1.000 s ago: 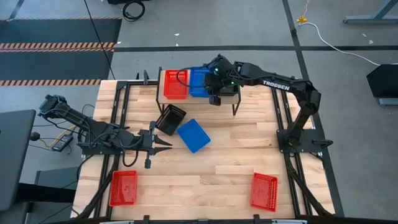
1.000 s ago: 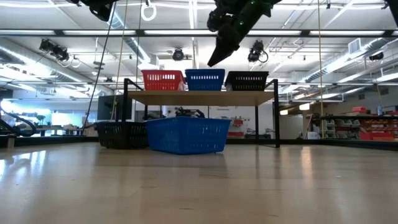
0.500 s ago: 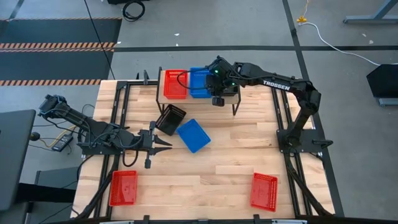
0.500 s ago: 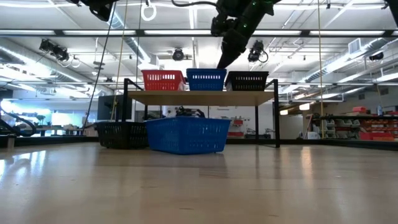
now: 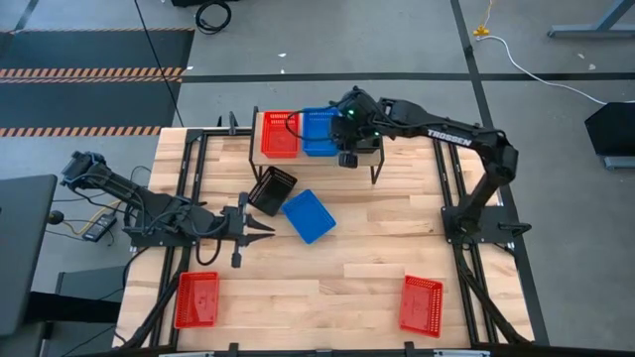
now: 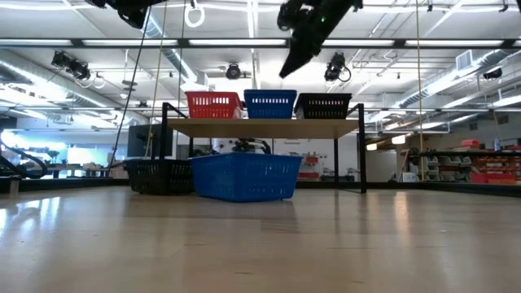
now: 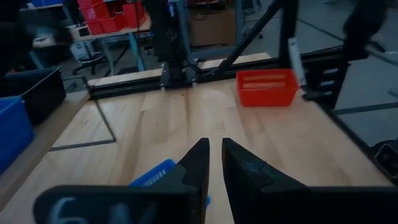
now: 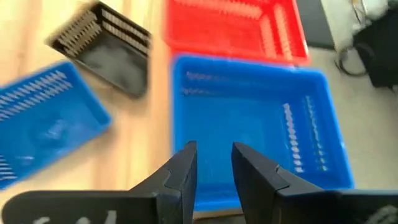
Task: Stack baskets on shelf by color
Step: Stack the right red bin on top of the red bin on the shelf
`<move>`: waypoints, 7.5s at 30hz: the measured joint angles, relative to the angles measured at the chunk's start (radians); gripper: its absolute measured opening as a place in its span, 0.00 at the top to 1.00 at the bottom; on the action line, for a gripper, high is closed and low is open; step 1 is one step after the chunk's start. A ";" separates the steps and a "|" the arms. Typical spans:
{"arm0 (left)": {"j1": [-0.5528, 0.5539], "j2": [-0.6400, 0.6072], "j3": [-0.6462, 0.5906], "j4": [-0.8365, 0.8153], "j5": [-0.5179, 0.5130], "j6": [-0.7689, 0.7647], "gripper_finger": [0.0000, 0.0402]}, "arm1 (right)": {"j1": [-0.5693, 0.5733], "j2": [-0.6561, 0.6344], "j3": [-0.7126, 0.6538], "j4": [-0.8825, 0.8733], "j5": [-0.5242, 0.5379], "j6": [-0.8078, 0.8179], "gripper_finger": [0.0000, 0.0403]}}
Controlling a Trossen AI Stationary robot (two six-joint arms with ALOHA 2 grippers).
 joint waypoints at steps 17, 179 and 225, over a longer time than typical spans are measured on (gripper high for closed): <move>0.321 0.000 -0.001 -0.302 0.169 -0.092 0.83 | 0.300 -0.043 -0.083 -0.239 -0.053 0.216 0.71; 0.185 0.000 0.000 -0.543 0.106 -0.362 0.70 | 0.741 0.125 -0.117 -0.274 0.264 0.913 0.99; 0.228 0.000 0.036 0.093 -0.169 0.082 0.70 | 0.071 0.322 0.278 0.406 -0.185 -0.051 0.99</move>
